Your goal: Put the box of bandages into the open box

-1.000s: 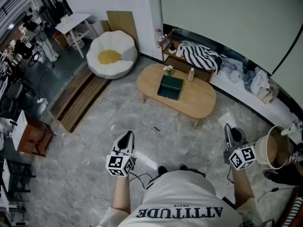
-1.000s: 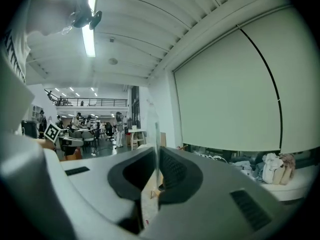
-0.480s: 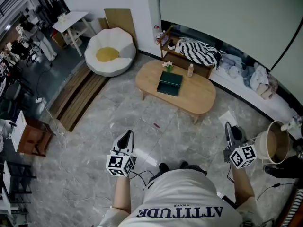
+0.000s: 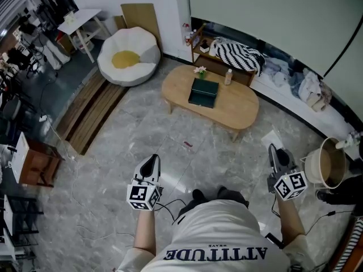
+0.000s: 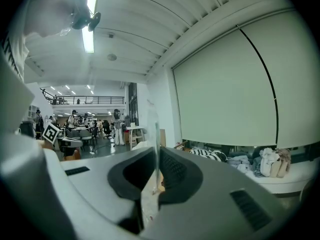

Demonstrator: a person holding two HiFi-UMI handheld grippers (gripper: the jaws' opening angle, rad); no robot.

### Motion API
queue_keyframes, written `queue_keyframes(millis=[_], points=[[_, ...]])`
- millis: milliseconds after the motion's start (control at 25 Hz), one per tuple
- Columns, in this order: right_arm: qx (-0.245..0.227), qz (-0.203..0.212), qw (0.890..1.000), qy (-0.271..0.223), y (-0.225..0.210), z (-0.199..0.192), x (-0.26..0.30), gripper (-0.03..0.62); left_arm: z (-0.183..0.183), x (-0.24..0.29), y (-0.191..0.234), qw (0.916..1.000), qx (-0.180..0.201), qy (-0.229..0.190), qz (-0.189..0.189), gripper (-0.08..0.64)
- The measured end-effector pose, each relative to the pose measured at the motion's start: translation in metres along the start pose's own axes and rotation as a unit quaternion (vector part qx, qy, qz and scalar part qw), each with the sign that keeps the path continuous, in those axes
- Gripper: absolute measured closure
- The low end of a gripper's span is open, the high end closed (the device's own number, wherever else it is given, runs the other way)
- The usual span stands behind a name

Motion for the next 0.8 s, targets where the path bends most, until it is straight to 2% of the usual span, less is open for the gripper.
queue_keyframes(millis=[320, 800], points=[[0.001, -0.002, 1.0, 0.005, 0.02, -0.003, 0.013, 0.554, -0.005, -0.004, 0.02, 1.0, 0.005, 0.005, -0.002, 0.526], [0.004, 0.0, 1.0, 0.011, 0.028, -0.004, 0.037, 0.554, -0.002, 0.009, 0.043, 0.9999, 0.005, 0.014, -0.004, 0.526]])
Point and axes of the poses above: the fingertips, and each gripper's own axes: x forward along the fingers, y to its left, z out of its top, the point moved 7 cm from there along -x, backward along the fingers, and after that the axes turned 5 degrees about z, right-handed, at the moved point
